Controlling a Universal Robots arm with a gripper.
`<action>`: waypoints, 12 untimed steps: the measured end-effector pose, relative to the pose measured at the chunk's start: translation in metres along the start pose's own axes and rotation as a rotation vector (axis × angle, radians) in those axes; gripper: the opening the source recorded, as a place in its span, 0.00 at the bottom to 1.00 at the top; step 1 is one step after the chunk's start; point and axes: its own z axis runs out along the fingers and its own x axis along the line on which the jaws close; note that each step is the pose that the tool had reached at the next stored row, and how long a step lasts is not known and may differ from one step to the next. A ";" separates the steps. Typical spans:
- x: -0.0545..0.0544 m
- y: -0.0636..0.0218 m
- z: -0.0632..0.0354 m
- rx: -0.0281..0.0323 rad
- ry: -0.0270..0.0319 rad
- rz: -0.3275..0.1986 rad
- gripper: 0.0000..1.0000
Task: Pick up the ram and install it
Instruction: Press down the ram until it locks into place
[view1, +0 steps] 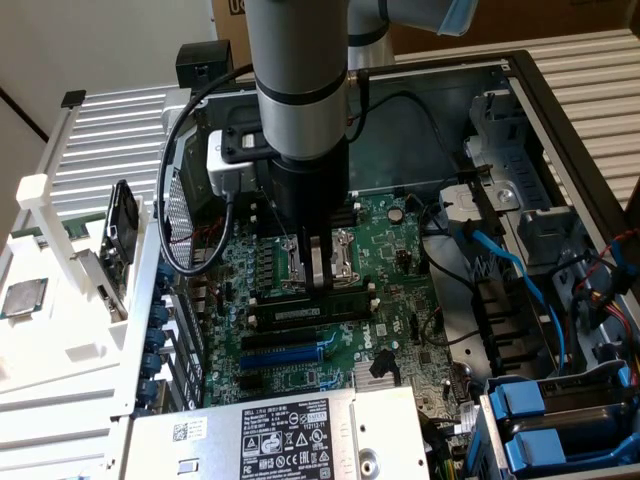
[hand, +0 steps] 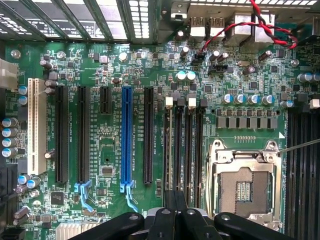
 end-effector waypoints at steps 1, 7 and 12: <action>0.000 0.0000 0.0001 0.0000 0.0000 0.000 0.11; 0.000 0.0000 0.0006 -0.0001 -0.0002 0.000 0.11; 0.001 0.0000 0.0008 -0.0002 -0.0001 0.000 0.11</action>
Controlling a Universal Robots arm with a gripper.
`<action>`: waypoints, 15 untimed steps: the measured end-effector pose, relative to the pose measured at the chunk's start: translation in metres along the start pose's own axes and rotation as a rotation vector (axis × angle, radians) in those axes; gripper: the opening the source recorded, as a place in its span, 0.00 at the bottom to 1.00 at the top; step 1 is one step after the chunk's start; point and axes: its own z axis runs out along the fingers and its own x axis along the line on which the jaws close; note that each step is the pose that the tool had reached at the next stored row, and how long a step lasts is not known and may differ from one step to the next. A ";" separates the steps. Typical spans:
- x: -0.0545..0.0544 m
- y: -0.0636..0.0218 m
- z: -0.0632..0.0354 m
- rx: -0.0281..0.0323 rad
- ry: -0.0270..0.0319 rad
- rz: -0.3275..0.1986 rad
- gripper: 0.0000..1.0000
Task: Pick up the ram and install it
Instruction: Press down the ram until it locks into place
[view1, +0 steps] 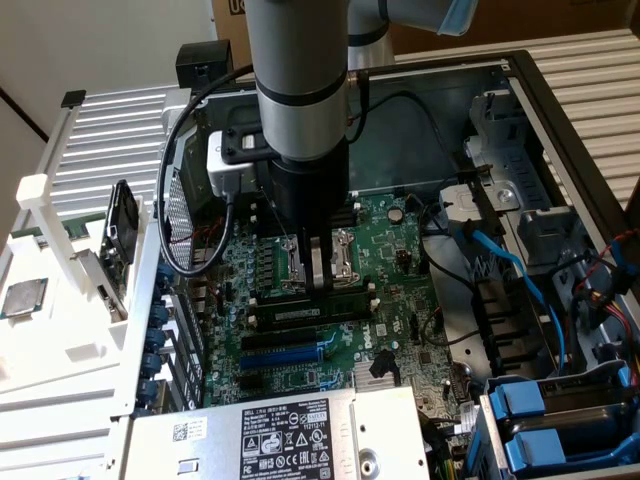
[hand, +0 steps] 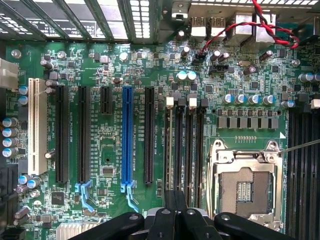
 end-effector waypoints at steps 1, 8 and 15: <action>0.000 0.0000 0.0001 0.0001 -0.0001 0.000 0.11; 0.001 0.0000 0.0004 0.0000 0.0000 0.000 0.11; 0.002 0.0000 0.0008 -0.0001 0.0001 0.000 0.11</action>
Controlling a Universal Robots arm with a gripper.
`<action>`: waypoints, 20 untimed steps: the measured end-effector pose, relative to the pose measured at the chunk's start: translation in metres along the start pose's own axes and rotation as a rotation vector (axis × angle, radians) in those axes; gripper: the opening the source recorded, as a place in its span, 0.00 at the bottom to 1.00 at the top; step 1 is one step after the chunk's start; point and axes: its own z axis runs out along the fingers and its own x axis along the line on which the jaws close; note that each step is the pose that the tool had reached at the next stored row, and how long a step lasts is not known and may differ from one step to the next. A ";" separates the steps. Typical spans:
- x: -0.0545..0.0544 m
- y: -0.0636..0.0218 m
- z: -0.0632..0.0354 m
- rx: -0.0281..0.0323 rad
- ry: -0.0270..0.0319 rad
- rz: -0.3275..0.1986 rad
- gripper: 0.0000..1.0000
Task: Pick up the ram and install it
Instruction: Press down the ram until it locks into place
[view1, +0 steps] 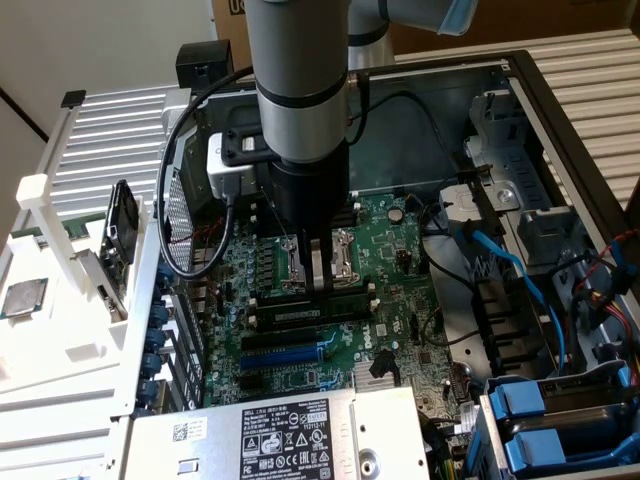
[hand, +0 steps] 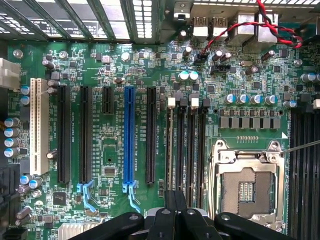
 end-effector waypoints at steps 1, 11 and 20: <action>0.000 0.0000 0.0000 0.0000 0.0001 0.000 0.11; 0.000 0.0000 0.0014 0.0000 0.0001 0.000 0.11; 0.000 0.0000 0.0026 0.0000 0.0000 0.000 0.11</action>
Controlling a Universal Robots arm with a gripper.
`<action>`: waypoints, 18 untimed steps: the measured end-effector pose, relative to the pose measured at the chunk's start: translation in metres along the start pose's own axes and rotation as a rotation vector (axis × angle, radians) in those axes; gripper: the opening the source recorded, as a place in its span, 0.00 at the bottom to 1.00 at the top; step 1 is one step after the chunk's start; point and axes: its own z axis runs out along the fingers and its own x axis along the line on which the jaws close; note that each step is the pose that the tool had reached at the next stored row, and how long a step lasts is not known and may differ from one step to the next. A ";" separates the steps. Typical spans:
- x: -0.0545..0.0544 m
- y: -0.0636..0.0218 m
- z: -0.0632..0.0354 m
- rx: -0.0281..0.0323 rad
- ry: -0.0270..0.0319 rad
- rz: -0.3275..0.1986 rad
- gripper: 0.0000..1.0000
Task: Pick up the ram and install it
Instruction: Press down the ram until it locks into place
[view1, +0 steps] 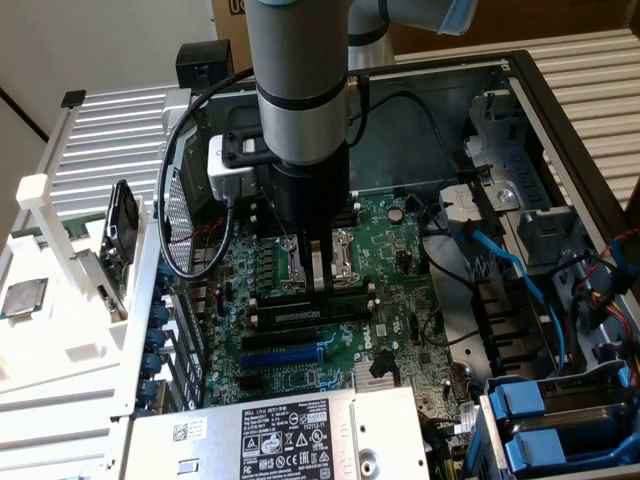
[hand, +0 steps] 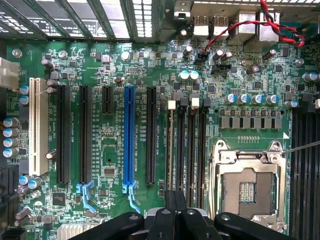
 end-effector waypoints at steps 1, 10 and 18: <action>0.000 0.0000 0.0000 0.0000 -0.0001 0.000 0.11; 0.000 -0.0001 -0.0063 0.0002 -0.0001 0.000 0.11; -0.001 -0.0003 -0.0301 0.0001 -0.0001 0.000 0.11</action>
